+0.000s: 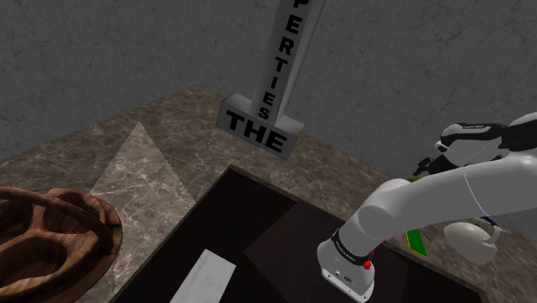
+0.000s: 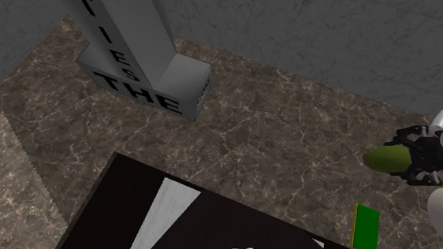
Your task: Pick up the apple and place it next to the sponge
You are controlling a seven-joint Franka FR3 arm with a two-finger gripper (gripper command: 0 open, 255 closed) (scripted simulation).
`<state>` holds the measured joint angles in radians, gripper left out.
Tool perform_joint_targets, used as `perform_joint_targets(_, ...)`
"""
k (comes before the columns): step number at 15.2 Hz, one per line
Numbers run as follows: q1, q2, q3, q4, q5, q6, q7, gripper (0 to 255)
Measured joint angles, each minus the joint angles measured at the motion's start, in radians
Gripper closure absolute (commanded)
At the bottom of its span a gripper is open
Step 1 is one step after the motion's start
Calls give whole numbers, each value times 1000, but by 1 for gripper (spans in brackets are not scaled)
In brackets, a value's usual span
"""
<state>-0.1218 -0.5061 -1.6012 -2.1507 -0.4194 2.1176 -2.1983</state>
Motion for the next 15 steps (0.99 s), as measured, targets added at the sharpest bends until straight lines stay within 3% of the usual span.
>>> perform_joint_targets(15,185,-59,-239,-56,-107,159,44,255)
